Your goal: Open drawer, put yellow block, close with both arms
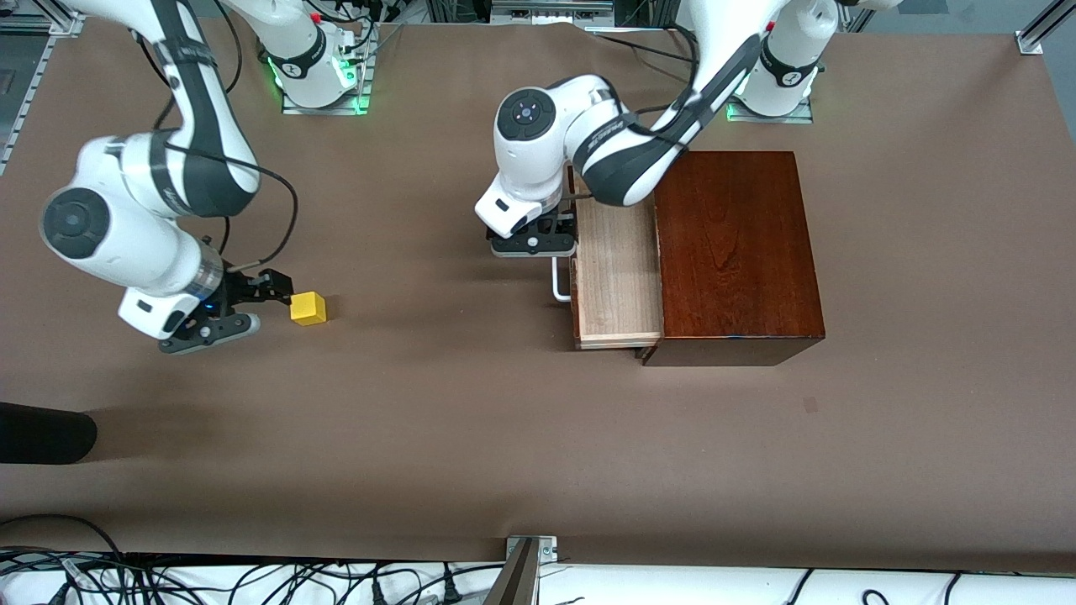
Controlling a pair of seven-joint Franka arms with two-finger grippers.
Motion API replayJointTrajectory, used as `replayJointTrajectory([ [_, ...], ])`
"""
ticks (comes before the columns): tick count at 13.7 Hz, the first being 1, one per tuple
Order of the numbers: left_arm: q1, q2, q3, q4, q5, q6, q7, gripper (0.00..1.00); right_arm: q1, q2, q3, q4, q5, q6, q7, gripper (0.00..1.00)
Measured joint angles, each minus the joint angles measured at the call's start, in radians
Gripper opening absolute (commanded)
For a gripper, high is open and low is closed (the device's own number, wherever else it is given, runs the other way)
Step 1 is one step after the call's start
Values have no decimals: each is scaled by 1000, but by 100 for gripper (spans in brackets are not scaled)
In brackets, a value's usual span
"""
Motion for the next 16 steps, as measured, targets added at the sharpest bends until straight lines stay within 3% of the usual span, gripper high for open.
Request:
replayJointTrajectory([
  [5, 102, -190, 1, 52, 0, -273, 201, 100, -1, 60, -1, -141, 0, 212, 0, 100],
  [10, 354, -321, 5, 73, -40, -399, 569, 100, -1, 115, -2, -205, 1, 318, 4, 96],
  [12, 482, -336, 9, 74, -94, -416, 766, 100, -1, 124, -2, -228, 2, 353, 14, 85],
  [14, 568, -345, 33, 75, -118, -416, 917, 100, -1, 129, -2, -243, 2, 371, 22, 64],
  [16, 549, -373, 153, 70, -163, -416, 1001, 100, -1, 129, -2, -248, 2, 372, 44, 24],
])
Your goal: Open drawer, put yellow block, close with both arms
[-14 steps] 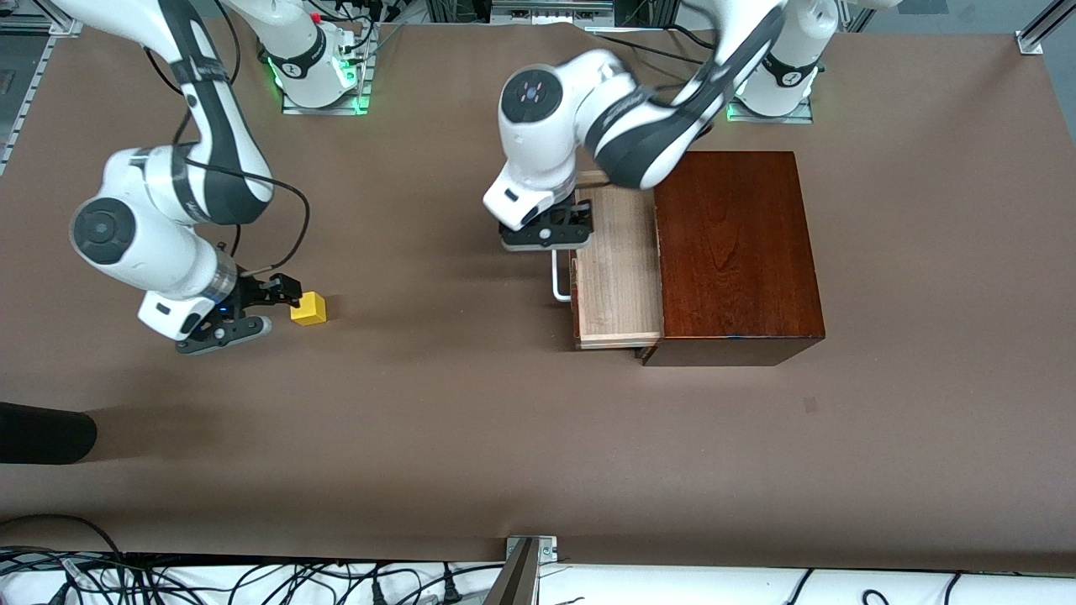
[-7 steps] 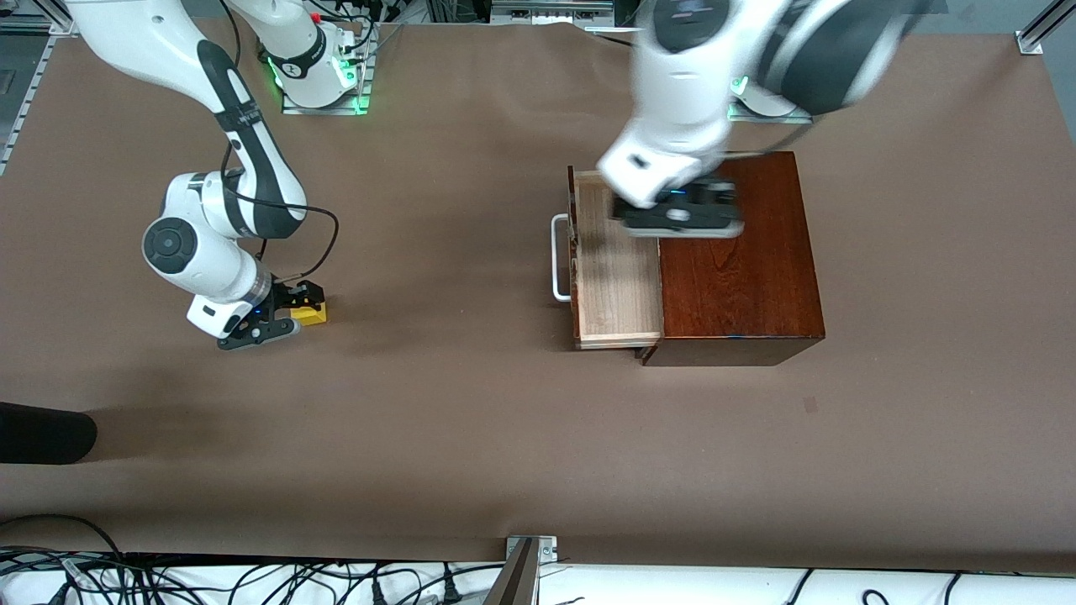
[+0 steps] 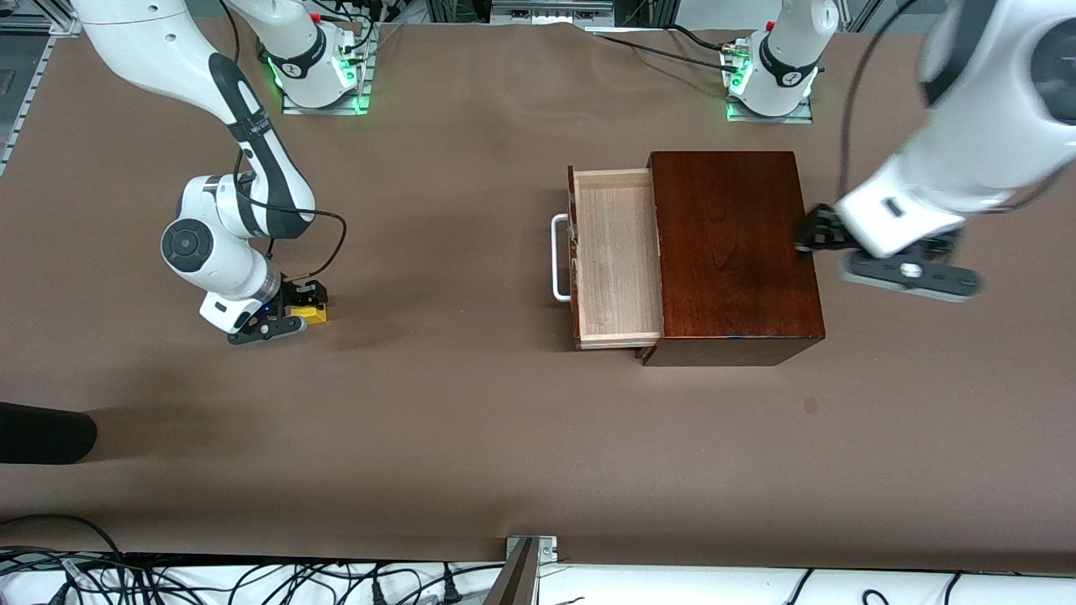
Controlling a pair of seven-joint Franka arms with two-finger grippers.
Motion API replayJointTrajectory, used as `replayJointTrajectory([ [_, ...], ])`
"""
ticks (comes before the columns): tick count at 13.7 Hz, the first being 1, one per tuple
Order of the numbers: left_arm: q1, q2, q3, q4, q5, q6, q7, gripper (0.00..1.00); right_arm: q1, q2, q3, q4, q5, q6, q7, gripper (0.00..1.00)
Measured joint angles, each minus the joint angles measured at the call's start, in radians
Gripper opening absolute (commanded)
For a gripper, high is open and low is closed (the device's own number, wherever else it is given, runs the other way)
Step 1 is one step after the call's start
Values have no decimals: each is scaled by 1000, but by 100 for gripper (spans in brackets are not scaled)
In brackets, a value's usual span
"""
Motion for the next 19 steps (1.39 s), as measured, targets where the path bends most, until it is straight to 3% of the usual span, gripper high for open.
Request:
replayJointTrajectory([
  [1, -40, -25, 89, -17, -29, 2, 37, 100, 0, 0, 0, 0, 0, 0, 8, 3],
  [3, -98, -98, 217, -103, -49, 59, 99, 100, 0, -5, 0, 16, 0, -2, 10, 0],
  [5, -105, -180, 266, -226, -50, 192, 118, 100, 2, -20, 4, 100, 0, -117, 10, 0],
  [7, -103, -229, 283, -309, -50, 212, 113, 100, 6, -41, 16, 246, 0, -320, 10, 0],
  [12, -104, -253, 276, -315, -50, 155, 108, 100, 51, -63, 89, 502, 0, -583, -8, 0],
  [16, -104, -253, 273, -315, -50, 154, 107, 100, 151, -61, 226, 644, 0, -673, -16, 0],
  [19, -103, -253, 273, -315, -50, 152, 107, 100, 323, -31, 263, 717, -8, -660, -18, 0],
])
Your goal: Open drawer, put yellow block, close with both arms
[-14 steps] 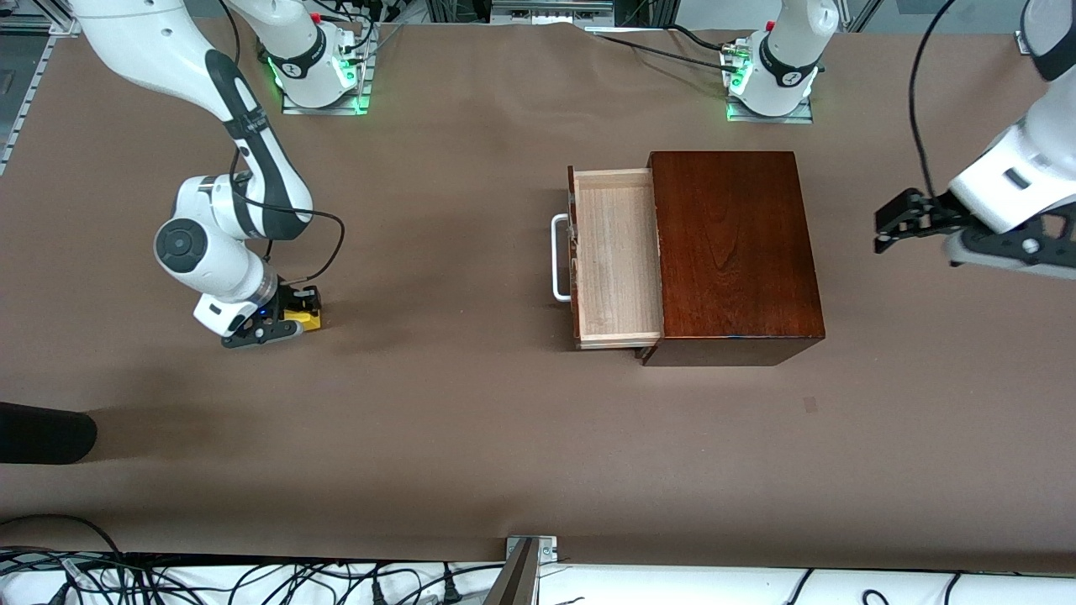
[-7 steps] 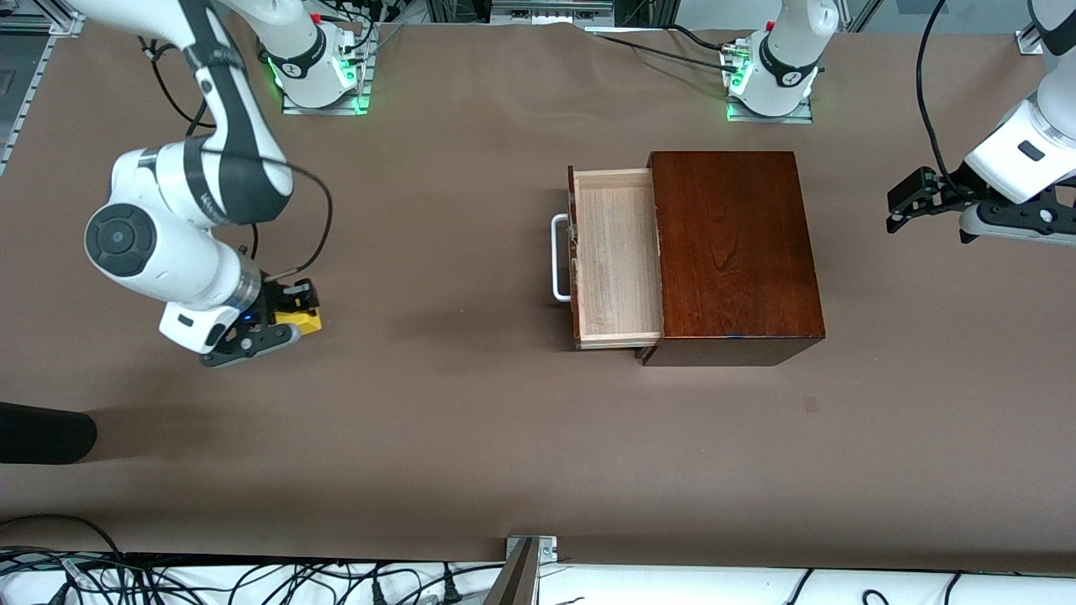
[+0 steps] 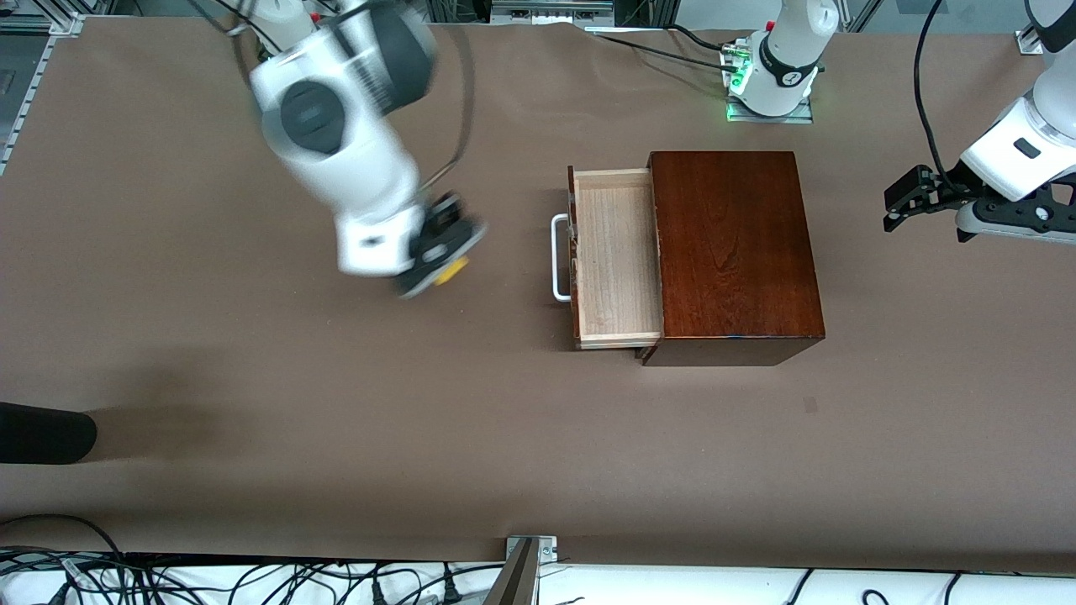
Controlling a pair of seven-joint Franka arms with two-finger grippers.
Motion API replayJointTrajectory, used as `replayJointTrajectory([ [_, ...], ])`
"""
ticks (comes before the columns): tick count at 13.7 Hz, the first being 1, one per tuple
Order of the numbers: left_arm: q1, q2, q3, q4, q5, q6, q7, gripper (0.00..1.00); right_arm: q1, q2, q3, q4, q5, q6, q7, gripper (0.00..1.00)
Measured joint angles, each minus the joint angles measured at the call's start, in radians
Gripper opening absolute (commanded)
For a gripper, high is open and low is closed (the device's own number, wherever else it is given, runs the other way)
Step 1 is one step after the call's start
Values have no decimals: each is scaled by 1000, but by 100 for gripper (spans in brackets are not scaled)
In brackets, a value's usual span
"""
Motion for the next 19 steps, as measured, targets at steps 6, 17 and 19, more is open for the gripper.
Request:
replayJointTrajectory([
  [6, 0, 0, -1, 0, 0, -1, 0, 100, 296, 153, 2, 164, -88, 117, -33, 0],
  [17, -1, 0, -1, 1, 0, -2, 0, 100, 396, 355, 0, 179, -333, 185, -187, 0],
  [19, -1, 0, -1, 1, 0, -2, 0, 100, 397, 369, -4, 179, -352, 194, -221, 0],
])
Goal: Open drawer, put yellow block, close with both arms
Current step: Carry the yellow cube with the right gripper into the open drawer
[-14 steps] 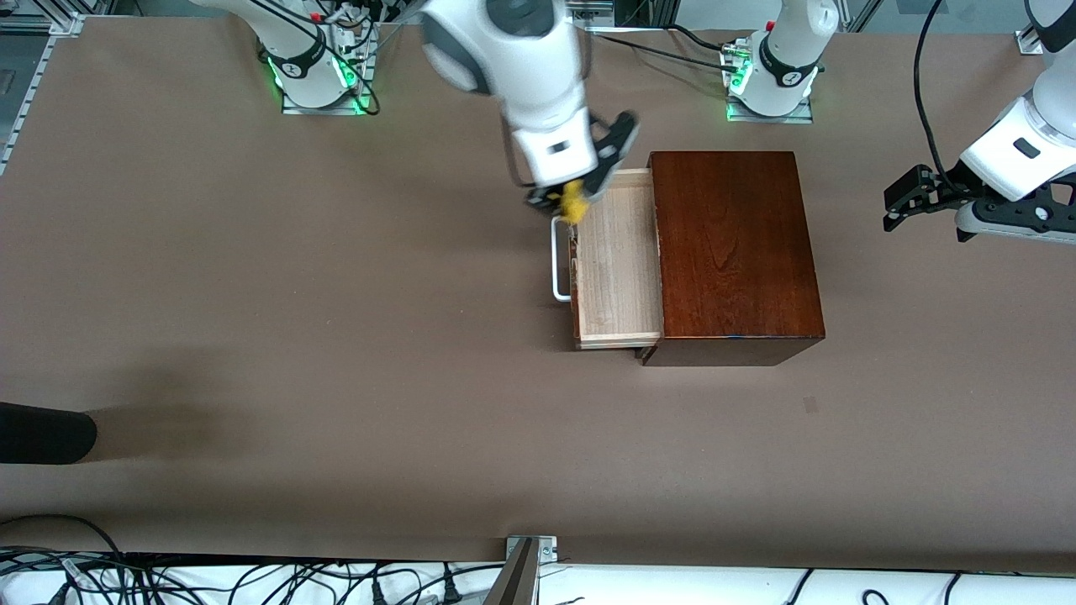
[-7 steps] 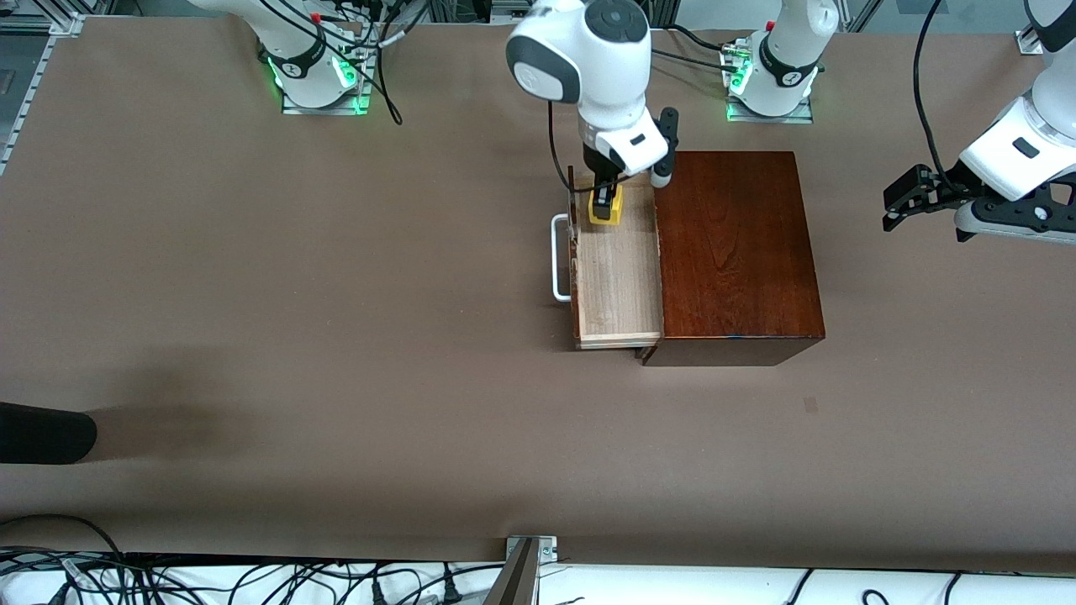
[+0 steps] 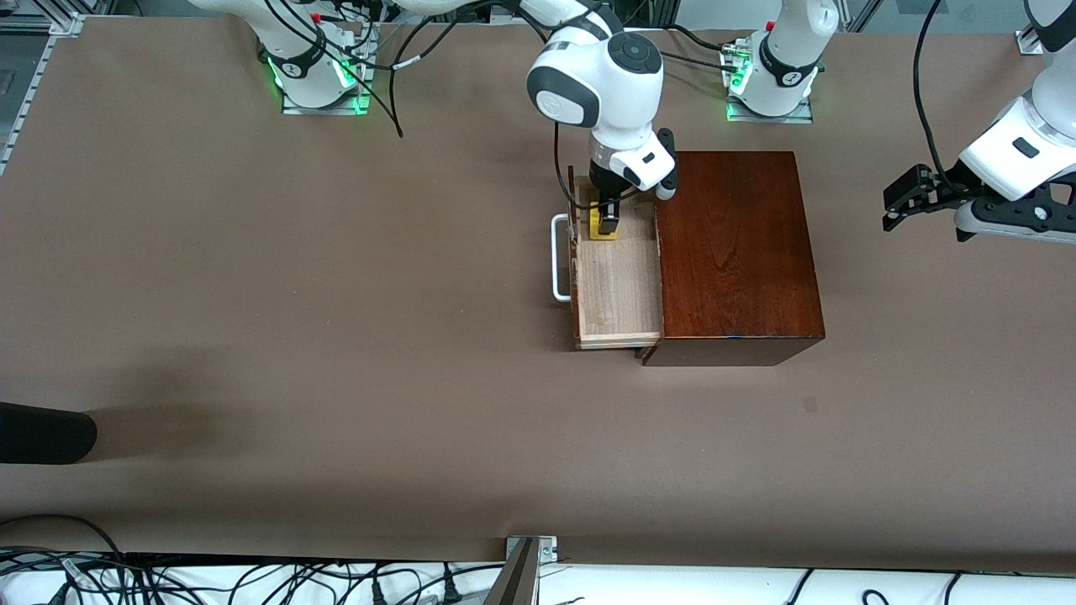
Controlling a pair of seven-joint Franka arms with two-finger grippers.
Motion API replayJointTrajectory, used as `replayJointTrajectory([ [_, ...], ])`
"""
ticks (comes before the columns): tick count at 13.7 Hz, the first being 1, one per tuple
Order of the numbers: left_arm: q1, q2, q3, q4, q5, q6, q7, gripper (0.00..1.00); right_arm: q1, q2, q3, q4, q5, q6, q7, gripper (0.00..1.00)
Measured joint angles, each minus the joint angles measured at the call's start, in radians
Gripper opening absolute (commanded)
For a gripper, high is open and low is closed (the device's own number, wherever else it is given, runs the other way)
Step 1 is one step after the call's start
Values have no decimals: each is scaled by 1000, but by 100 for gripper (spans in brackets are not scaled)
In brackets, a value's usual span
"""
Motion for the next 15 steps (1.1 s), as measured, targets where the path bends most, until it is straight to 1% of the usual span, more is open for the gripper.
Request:
replayJointTrajectory([
  [3, 0, 0, 0, 0, 0, 0, 0, 100, -5, 2, -14, 4, 0, -1, -81, 0],
  [8, -2, 0, -2, 0, 0, -1, 8, 100, -5, 5, -27, 6, 0, 0, -114, 0],
  [9, -2, 0, -3, 0, 0, -1, 9, 100, -5, 5, -27, 6, 0, 0, -115, 28],
  [10, -3, 0, -3, 0, 0, -1, 9, 100, -5, 5, -27, 7, 0, 0, -115, 95],
  [11, -4, 0, -3, 0, 0, -1, 9, 100, -5, 5, -27, 7, 0, 0, -115, 100],
  [13, -4, 0, -3, 0, 0, -1, 13, 100, -6, 7, -30, 8, 0, 1, -112, 100],
  [15, -5, 0, -3, 0, 0, -1, 58, 100, -6, 9, -30, 20, 0, 2, -108, 100],
])
